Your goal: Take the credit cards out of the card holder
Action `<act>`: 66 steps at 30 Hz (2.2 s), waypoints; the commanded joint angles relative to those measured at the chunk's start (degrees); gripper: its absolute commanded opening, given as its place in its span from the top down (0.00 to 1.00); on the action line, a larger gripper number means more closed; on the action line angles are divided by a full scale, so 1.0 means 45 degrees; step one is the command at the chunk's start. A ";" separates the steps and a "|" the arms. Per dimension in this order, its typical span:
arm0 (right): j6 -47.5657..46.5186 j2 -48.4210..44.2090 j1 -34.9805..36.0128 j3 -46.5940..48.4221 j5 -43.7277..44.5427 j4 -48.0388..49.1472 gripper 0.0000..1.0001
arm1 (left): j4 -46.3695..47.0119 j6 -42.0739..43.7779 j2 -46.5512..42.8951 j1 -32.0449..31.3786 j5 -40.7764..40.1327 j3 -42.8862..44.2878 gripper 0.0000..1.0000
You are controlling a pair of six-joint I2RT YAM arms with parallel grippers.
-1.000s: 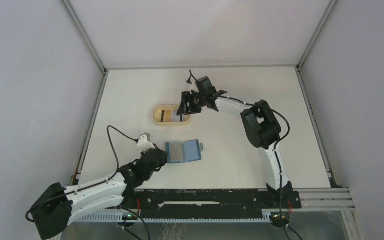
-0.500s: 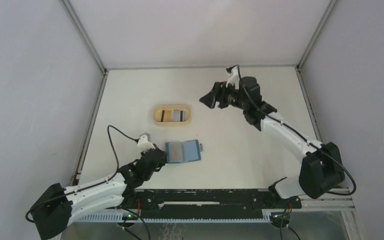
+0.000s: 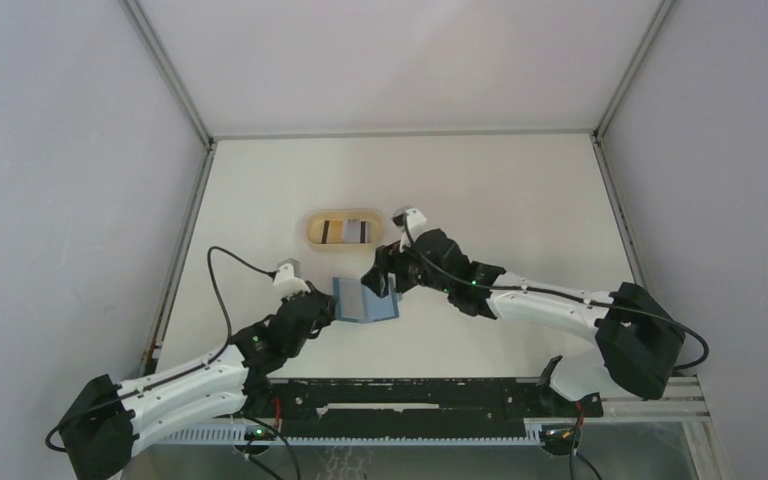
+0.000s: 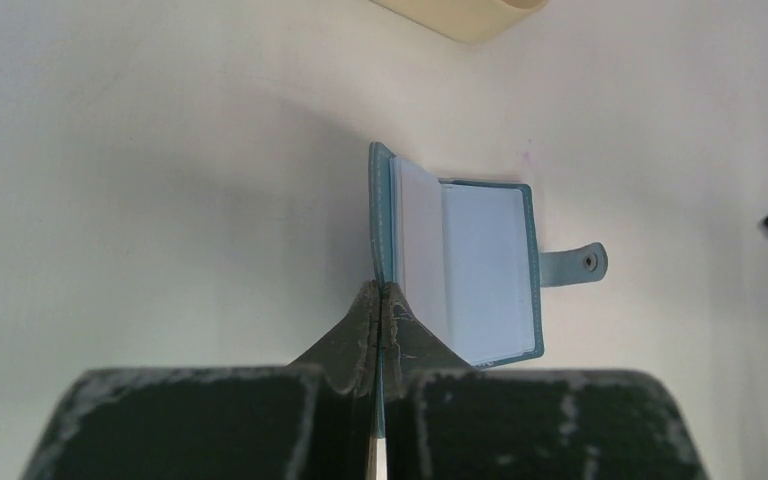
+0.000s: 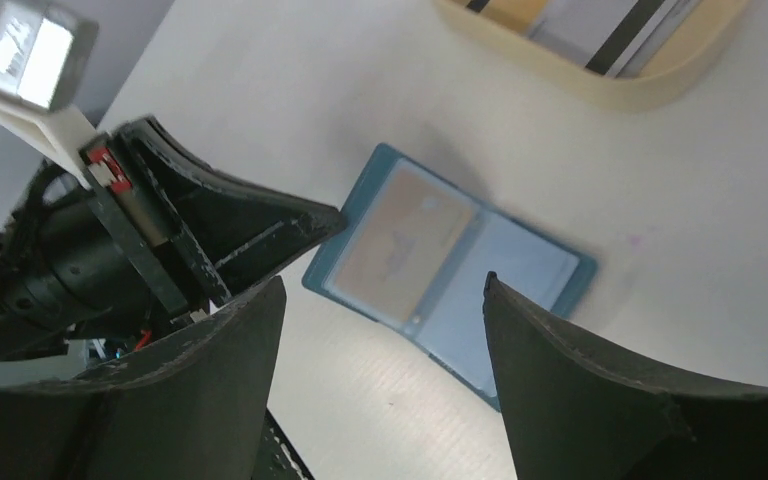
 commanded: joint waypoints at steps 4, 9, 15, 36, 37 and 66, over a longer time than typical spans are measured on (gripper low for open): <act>0.0226 0.1220 0.1381 0.0339 0.0757 0.1150 0.17 | 0.0196 0.0235 -0.0164 -0.0052 0.0122 0.0646 1.00; 0.0460 0.1508 0.2318 0.0345 0.1529 0.1145 0.16 | 0.0313 0.0041 -0.0208 -0.0069 0.0165 0.0397 1.00; 0.0790 0.2227 0.2930 0.0535 0.1742 0.0780 0.13 | 0.0718 -0.0232 -0.0442 -0.0082 0.0114 0.0008 1.00; 0.1244 0.3867 0.3185 0.1536 0.2030 0.0886 0.11 | 0.0697 -0.0379 -0.0069 -0.0091 -0.0068 0.0056 1.00; 0.1286 0.3906 0.3096 0.1537 0.2101 0.0925 0.12 | 0.0703 -0.0420 -0.0065 -0.0091 -0.0068 0.0068 1.00; 0.0893 0.5982 0.1520 0.3271 0.1353 0.0446 0.21 | 0.0881 -0.0488 0.0206 -0.0101 -0.0284 -0.0282 1.00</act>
